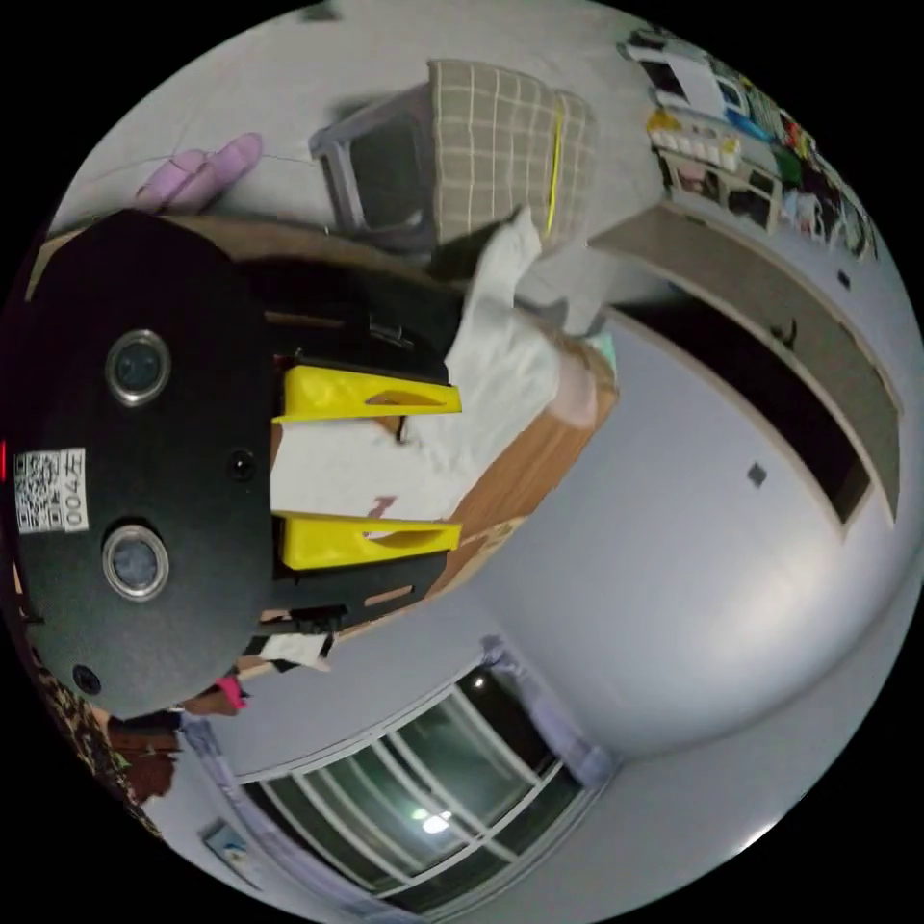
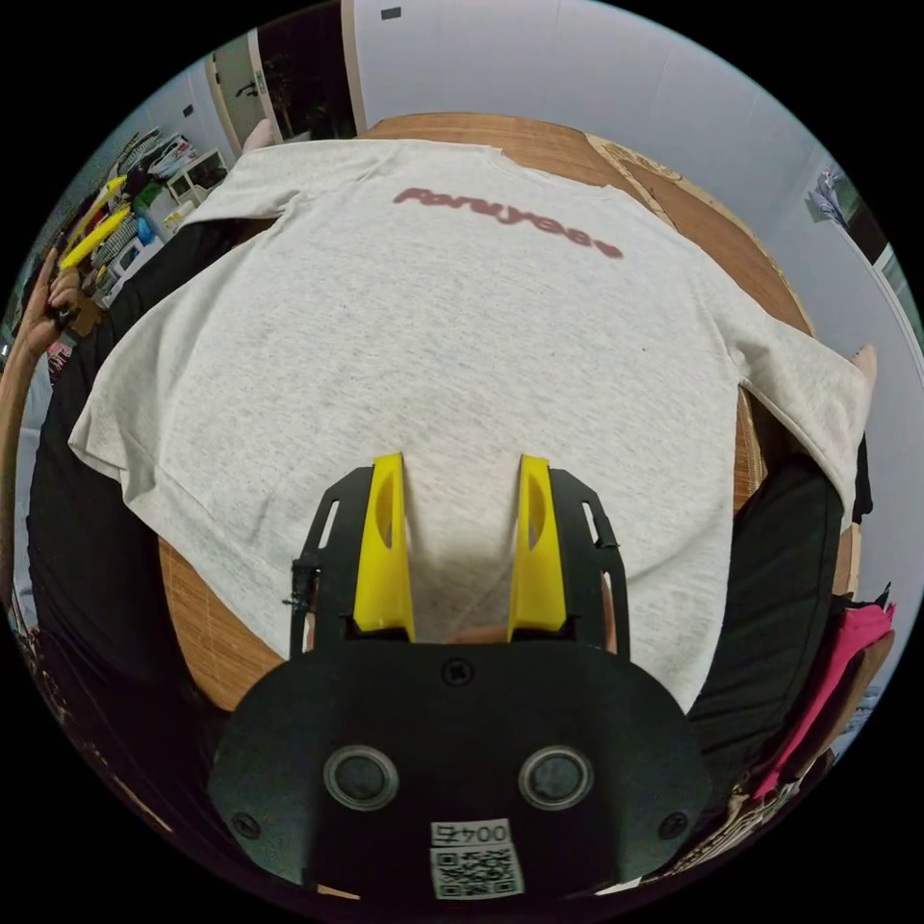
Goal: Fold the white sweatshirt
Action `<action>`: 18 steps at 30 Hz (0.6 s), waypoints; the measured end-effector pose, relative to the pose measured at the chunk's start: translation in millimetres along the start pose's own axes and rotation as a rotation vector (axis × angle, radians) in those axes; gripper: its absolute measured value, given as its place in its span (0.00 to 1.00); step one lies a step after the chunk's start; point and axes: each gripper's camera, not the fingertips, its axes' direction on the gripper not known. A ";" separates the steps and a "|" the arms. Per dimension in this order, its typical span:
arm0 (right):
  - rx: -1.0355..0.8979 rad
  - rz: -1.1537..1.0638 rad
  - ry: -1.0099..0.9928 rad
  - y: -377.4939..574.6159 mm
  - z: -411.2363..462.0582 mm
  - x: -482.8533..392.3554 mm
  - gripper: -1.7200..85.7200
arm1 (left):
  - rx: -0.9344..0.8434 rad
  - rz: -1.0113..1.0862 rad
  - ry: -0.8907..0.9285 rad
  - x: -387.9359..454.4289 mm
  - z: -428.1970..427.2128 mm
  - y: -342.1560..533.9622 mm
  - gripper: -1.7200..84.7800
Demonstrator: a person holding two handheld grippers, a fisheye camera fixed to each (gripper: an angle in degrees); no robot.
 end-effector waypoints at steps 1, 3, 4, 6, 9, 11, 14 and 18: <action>0.003 0.000 0.002 3.4 0.7 0.6 0.21 | -0.029 -0.054 -0.042 -33.5 0.5 -24.6 0.19; 0.006 0.000 0.005 8.3 1.5 1.4 0.21 | -0.076 -0.159 -0.037 -83.5 5.7 -55.6 0.18; 0.003 0.001 0.006 10.9 1.8 2.0 0.21 | -0.087 -0.248 -0.019 -115.2 9.0 -70.7 0.18; 0.011 0.005 0.007 14.2 -0.6 2.2 0.21 | -0.078 -0.376 0.010 -157.4 13.1 -88.7 0.18; 0.133 -0.010 0.031 23.6 -10.0 -2.1 0.20 | -0.073 -0.505 0.038 -201.4 23.8 -114.3 0.18; 0.124 -0.024 0.066 23.7 0.8 -5.1 0.20 | -0.084 -0.511 -0.020 -215.8 31.9 -138.2 0.18; 0.118 -0.024 0.047 27.7 13.6 -3.5 0.19 | -0.101 -0.507 -0.061 -226.0 43.4 -164.5 0.18; 0.153 0.021 0.050 41.4 16.1 5.7 0.20 | -0.116 -0.519 -0.073 -236.3 57.6 -187.5 0.18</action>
